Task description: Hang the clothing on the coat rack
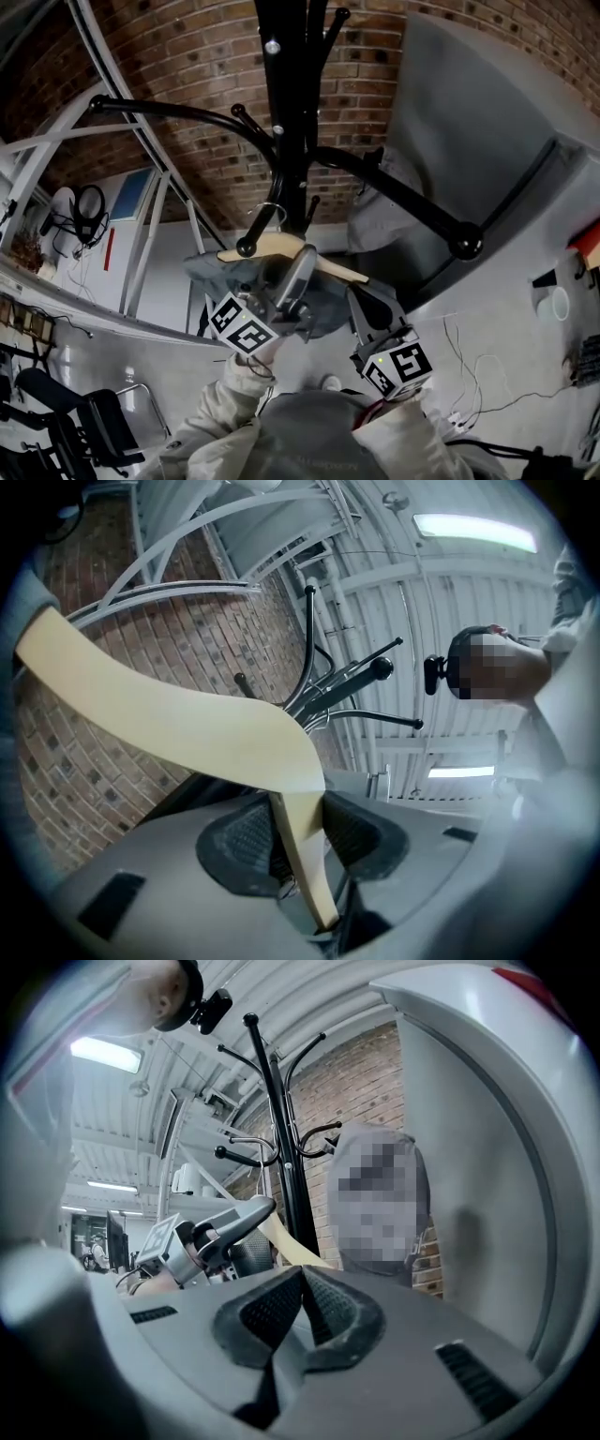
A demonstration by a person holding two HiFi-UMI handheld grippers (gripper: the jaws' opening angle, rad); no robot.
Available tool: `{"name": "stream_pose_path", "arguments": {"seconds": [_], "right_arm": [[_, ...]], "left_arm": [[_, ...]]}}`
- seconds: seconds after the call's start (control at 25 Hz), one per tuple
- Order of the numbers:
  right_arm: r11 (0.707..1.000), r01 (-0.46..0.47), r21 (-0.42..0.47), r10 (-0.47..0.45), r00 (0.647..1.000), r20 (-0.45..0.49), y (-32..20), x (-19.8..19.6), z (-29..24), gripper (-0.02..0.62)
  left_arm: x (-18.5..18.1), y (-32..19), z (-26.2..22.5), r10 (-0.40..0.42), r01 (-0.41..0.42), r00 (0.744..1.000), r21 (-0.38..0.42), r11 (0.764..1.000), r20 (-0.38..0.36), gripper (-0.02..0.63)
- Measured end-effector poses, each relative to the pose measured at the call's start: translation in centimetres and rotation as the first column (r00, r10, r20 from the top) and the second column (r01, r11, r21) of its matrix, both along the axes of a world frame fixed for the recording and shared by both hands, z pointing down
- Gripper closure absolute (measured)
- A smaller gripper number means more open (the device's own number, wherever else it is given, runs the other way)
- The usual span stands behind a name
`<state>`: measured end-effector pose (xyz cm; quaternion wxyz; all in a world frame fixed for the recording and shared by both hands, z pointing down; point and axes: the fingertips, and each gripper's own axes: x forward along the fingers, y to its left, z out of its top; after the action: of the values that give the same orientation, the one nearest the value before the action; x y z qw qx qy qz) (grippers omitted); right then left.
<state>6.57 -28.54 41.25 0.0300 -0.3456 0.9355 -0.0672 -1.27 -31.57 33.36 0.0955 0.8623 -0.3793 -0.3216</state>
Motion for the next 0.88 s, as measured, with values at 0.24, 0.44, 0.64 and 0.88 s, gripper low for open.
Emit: {"name": "stream_pose_path", "arguments": {"seconds": [0.24, 0.44, 0.64, 0.88], "right_arm": [[0.999, -0.045, -0.003, 0.045, 0.999, 0.010, 2.3, -1.2, -0.3, 0.571], [0.997, -0.076, 0.010, 0.076, 0.997, 0.000, 3.7, -1.4, -0.7, 0.571], [0.994, -0.110, 0.018, 0.109, 0.994, 0.012, 4.3, -1.7, -1.0, 0.571], [0.991, -0.131, 0.016, 0.131, 0.991, -0.011, 5.2, -2.4, -0.9, 0.571]], "left_arm": [[-0.8, 1.0, 0.7, 0.043, -0.044, 0.999, -0.031, 0.999, -0.018, 0.459], [-0.7, 1.5, 0.8, 0.085, -0.085, 0.996, -0.030, 0.996, -0.031, 0.446], [-0.9, 2.0, 1.7, 0.121, -0.122, 0.992, -0.044, 0.992, -0.032, 0.440], [-1.4, 2.6, 2.9, 0.123, -0.123, 0.992, -0.075, 0.990, 0.001, 0.439]]}}
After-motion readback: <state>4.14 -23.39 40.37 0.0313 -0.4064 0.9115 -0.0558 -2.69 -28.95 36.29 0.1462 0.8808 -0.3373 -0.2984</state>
